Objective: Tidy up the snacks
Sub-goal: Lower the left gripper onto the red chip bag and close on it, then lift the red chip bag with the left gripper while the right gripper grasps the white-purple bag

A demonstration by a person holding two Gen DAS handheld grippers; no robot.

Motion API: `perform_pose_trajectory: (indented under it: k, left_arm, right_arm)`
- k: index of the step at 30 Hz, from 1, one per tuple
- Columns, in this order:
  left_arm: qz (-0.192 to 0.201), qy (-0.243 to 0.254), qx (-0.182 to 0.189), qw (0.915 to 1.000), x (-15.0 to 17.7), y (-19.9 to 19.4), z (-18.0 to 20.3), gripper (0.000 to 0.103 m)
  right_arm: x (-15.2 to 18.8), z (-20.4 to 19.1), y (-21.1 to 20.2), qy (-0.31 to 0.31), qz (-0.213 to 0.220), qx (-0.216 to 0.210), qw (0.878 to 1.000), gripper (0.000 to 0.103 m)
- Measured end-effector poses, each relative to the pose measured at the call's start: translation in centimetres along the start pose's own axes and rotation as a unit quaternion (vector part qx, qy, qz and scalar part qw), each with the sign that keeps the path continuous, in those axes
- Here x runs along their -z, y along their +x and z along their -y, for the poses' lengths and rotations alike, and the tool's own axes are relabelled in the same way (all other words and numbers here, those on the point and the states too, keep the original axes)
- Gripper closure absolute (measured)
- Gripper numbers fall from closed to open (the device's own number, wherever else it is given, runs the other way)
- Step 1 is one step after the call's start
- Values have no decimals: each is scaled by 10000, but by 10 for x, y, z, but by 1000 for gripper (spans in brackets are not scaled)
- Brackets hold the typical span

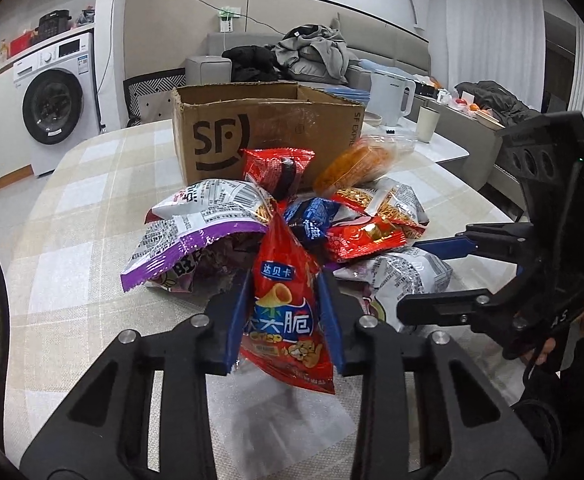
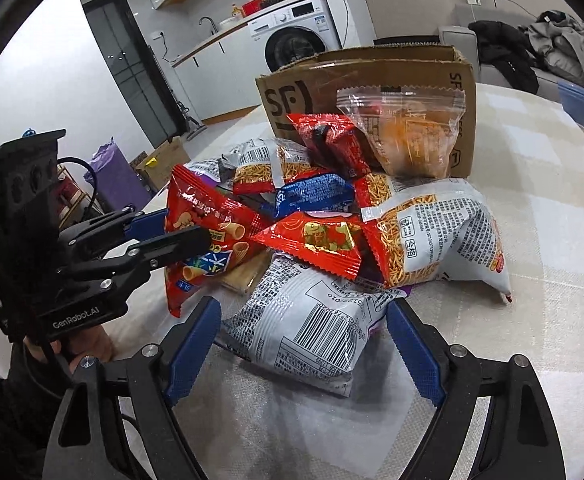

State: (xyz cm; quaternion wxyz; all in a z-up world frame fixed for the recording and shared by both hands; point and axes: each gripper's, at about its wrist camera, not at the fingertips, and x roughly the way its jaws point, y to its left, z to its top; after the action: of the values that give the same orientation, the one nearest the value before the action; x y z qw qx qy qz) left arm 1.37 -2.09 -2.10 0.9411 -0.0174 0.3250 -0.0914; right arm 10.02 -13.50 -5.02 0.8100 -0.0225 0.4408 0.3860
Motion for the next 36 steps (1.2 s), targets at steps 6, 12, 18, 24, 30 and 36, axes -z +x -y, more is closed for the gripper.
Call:
perform_pose_trajectory:
  k: [6, 12, 18, 24, 30, 36]
  left_arm:
    - [-17, 55, 30, 10000, -1, 2, 3, 75]
    - [-146, 176, -33, 9997, 0, 4, 8, 69]
    - [-295, 173, -100, 9994, 0, 10, 8, 58]
    - [-338, 88, -66, 9994, 1, 13, 4, 58]
    - [-370, 75, -56, 9993, 0, 15, 3, 58]
    - [-689, 134, -125, 9975, 2, 25, 4, 40]
  right_arm:
    - [-2, 1, 1, 91, -122, -5, 9999, 17]
    - [1, 5, 6, 193, -101, -131, 9997, 27]
    - [8, 7, 0, 120, 46, -186, 9997, 45]
    - [9, 7, -9, -15, 175, -170, 9997, 46]
    - [7, 9, -27, -139, 503, -225, 9984, 50]
    - [10, 9, -40, -278, 560, -143, 9979, 51]
